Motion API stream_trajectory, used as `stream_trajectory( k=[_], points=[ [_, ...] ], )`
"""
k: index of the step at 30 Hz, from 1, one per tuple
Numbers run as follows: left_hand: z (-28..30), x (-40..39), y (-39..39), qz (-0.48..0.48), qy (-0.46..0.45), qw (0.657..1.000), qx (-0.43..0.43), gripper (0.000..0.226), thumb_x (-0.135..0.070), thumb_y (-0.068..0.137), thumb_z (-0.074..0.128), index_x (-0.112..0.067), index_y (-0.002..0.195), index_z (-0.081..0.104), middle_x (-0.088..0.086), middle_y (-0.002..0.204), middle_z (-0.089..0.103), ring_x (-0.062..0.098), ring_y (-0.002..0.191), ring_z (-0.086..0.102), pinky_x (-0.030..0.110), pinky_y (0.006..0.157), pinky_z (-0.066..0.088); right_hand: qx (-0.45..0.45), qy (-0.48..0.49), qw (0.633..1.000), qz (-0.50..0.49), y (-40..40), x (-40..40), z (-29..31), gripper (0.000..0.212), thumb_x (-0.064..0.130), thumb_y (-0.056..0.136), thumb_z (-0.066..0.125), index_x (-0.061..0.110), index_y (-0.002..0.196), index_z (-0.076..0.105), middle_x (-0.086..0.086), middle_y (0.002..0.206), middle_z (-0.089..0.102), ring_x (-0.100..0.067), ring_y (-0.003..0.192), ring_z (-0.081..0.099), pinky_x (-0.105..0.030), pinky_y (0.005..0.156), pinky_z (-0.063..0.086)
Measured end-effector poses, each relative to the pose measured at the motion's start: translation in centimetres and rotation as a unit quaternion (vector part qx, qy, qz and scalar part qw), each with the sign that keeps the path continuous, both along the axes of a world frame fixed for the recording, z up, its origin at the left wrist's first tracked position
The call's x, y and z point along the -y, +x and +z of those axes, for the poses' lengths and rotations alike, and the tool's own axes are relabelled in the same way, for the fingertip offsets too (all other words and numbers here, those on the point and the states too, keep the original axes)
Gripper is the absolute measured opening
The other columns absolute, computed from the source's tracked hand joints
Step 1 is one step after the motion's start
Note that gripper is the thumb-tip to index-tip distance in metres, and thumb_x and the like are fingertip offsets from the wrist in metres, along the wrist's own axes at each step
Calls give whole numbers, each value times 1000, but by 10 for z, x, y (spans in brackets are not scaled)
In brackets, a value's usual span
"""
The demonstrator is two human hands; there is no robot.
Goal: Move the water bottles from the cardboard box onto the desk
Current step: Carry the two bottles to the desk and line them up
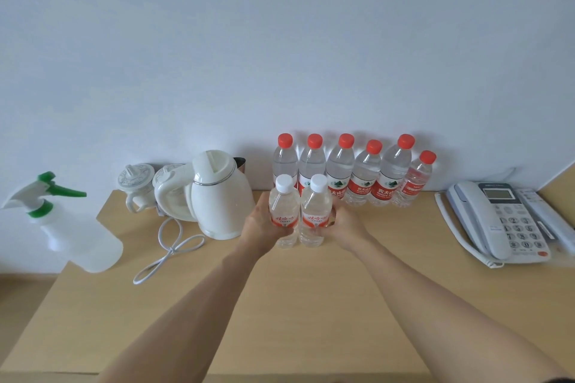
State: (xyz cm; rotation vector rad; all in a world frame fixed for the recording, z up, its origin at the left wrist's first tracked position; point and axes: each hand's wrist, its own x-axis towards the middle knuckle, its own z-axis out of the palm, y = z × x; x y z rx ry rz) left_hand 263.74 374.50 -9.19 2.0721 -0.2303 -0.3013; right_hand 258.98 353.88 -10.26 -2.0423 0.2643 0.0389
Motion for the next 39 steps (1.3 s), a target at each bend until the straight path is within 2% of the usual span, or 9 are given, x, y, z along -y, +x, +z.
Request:
stream_trajectory(
  k=[2,7,10,14,20,24,33,36,39],
  points=[
    [3,-3,-2,-11,24,1000,13,68,-28,71,85,-32,128,49,-22,103,62,8,99,61,21,71,45,0,-2,1000,8,-2,0,5,77,26,68,92,28,135,54,17,117,68,-3,114,62,-20,85,48],
    [20,-11,-3,7,61,993,98,64,-33,72,86,-33,127,53,-13,108,62,8,99,59,29,79,49,77,-58,995,-11,-9,1,28,76,40,67,88,32,133,52,18,123,62,-2,116,57,-29,92,50],
    [31,-10,-3,-6,106,983,151,58,-29,73,86,-26,123,57,-6,100,60,17,88,62,37,75,52,92,-138,986,0,-4,1,44,68,37,69,88,31,128,56,13,114,62,-8,108,58,-31,88,51],
    [38,-7,-2,-29,144,973,179,59,-26,71,88,-27,121,56,-9,89,59,19,78,60,41,73,54,106,-180,978,12,-3,-1,52,62,33,71,88,28,125,59,9,111,65,-12,104,60,-30,82,47],
    [36,-1,3,-10,128,974,185,62,-22,69,91,-27,123,60,-2,85,62,22,75,61,37,70,52,115,-181,977,5,-7,-1,51,62,29,71,90,26,124,60,11,109,65,-12,103,60,-26,80,40],
    [40,6,14,-7,126,973,195,63,-20,70,90,-24,126,60,-7,89,59,21,79,56,29,68,41,115,-180,977,-7,-9,-2,51,62,28,70,90,25,124,60,12,105,65,-12,102,60,-25,80,41],
    [46,13,34,-5,133,974,185,64,-18,73,89,-19,129,58,4,103,65,27,90,60,36,78,49,115,-158,980,-26,-16,-3,49,57,23,72,90,20,118,56,3,105,69,-18,101,64,-38,87,52],
    [50,15,33,-6,130,974,184,65,-17,73,88,-20,131,58,4,101,65,27,90,62,34,76,48,117,-152,981,-36,-17,-1,48,56,22,72,89,21,117,57,6,105,68,-15,100,63,-35,86,51],
    [51,14,33,-8,129,976,177,66,-17,73,88,-20,131,57,4,103,65,27,93,63,39,81,52,112,-149,981,-50,-12,1,48,52,19,72,89,20,113,57,7,102,67,-14,96,63,-31,80,51]
  ],
)
